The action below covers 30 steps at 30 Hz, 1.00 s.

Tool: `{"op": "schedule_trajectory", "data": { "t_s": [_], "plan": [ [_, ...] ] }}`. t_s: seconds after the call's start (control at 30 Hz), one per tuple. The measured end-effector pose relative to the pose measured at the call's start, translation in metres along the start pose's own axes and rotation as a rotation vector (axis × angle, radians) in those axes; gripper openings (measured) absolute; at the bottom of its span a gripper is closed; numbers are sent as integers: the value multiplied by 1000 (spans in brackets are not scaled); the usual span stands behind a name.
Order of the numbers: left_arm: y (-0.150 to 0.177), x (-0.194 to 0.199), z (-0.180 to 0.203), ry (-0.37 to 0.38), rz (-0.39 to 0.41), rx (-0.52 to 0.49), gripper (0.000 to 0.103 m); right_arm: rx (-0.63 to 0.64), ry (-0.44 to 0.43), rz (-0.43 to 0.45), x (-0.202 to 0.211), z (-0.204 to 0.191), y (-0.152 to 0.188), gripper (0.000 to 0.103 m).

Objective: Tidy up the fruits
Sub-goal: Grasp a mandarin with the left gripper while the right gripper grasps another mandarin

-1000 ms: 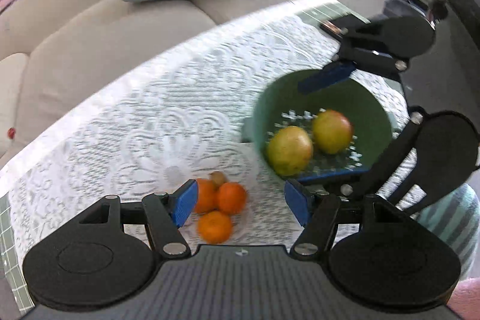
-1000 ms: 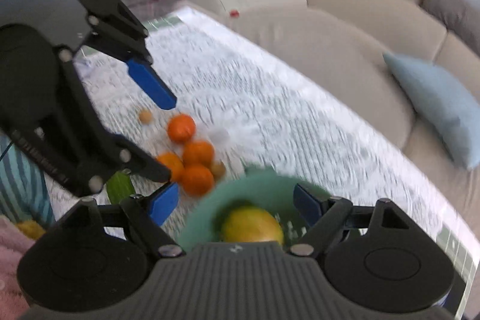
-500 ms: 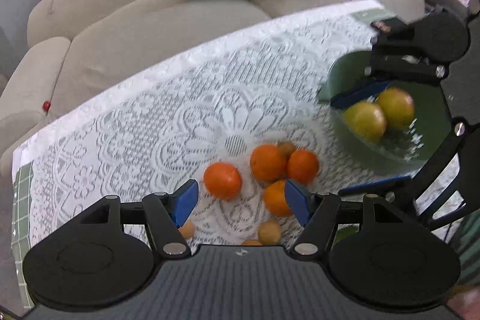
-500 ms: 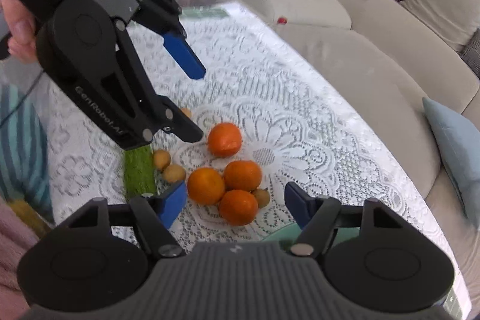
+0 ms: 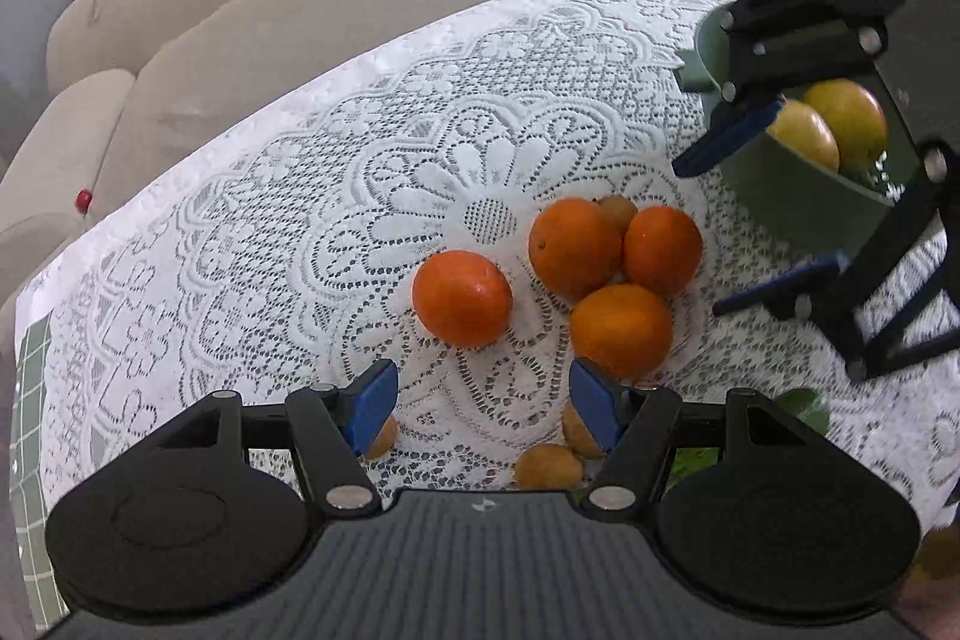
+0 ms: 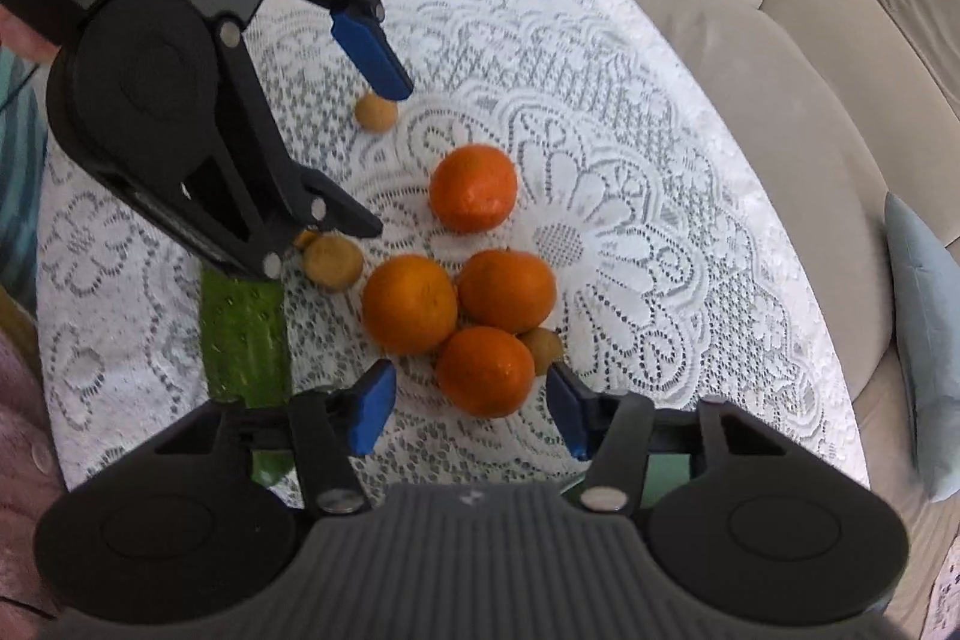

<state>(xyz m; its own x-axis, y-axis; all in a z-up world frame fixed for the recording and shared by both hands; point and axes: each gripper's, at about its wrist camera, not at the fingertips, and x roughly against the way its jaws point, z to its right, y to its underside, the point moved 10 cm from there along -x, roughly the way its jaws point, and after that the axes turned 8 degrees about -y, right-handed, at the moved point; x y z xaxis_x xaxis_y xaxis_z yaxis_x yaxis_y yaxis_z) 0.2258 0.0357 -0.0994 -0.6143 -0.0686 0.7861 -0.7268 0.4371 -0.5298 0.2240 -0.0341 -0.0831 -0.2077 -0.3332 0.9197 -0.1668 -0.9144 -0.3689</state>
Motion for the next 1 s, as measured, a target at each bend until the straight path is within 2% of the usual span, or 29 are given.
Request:
{"op": "schedule_trajectory", "data": {
  "t_s": [0.27, 0.47, 0.63, 0.9, 1.0],
  "plan": [
    [-3, -12, -1, 18, 43, -23, 78, 7, -23, -39, -14, 5, 2, 47],
    [-12, -22, -6, 21, 47, -24, 78, 10, -36, -62, -24, 9, 2, 47],
    [-18, -33, -5, 10, 40, -61, 78, -3, -55, -67, -30, 11, 2, 47],
    [-23, -46, -1, 18, 29, -66, 78, -16, -72, -69, -36, 12, 3, 47],
    [-22, -51, 0, 13, 16, -65, 78, -23, -67, -70, -38, 14, 3, 43]
  ]
}}
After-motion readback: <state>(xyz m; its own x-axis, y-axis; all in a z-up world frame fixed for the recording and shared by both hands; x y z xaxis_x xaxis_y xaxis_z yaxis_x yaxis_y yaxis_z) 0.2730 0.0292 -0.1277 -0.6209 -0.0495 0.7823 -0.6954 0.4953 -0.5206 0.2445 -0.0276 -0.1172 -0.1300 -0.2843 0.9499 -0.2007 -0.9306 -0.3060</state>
